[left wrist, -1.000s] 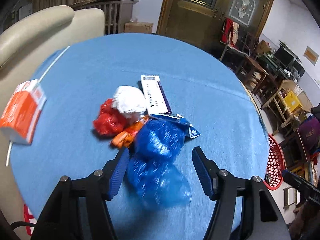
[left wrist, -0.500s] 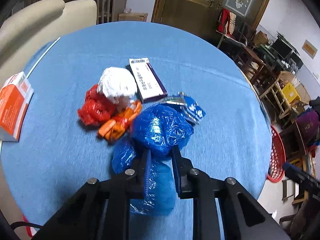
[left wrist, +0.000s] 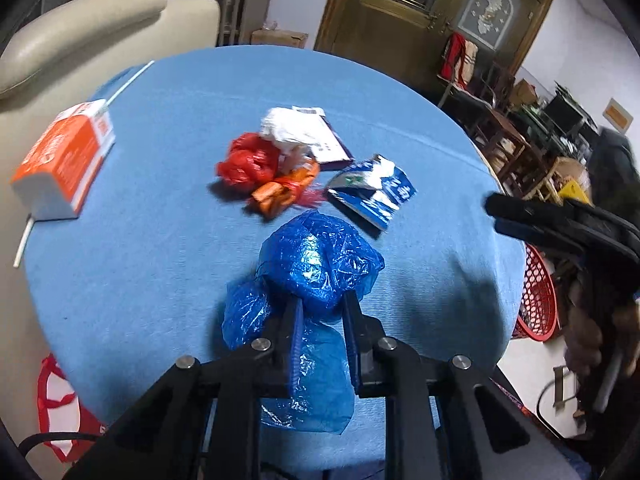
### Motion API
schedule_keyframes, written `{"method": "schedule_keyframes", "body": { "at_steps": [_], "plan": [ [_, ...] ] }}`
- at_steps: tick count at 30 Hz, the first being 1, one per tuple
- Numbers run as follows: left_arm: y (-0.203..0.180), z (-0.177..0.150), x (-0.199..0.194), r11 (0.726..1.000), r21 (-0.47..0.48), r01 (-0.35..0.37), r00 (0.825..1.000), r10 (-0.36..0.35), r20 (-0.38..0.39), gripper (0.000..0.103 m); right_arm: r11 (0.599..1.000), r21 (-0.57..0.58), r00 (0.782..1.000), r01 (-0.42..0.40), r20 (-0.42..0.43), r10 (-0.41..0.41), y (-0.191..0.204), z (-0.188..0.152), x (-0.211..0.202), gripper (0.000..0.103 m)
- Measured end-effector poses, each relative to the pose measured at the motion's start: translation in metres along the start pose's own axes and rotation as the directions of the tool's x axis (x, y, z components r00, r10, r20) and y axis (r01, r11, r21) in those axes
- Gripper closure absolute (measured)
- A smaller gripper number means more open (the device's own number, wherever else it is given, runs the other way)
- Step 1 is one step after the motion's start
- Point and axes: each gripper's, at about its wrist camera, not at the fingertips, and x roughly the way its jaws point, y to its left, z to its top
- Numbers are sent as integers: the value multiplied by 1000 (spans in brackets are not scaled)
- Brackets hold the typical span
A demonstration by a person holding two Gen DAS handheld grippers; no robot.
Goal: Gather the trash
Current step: 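Grasp the blue plastic bag with left gripper while right grasps blue wrapper, then lift the blue bag with left gripper while right lifts the blue wrapper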
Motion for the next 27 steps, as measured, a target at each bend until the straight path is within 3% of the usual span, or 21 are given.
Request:
{"method": "schedule_keyframes", "body": {
  "at_steps": [7, 15, 22, 27],
  "plan": [
    [18, -1, -6, 999, -22, -37, 999, 37, 9, 83, 1000, 22, 999, -21, -29, 22, 8, 40, 46, 30],
    [32, -6, 1, 998, -52, -36, 999, 35, -24, 83, 999, -44, 998, -22, -54, 20, 12, 73, 89, 30],
    [36, -8, 0, 998, -58, -36, 999, 34, -31, 83, 988, -146, 991, -44, -133, 25, 29, 68, 117, 30],
    [36, -7, 0, 998, -61, -34, 999, 32, -34, 83, 945, -325, 983, 31, -162, -88, 55, 44, 130, 30]
  ]
}}
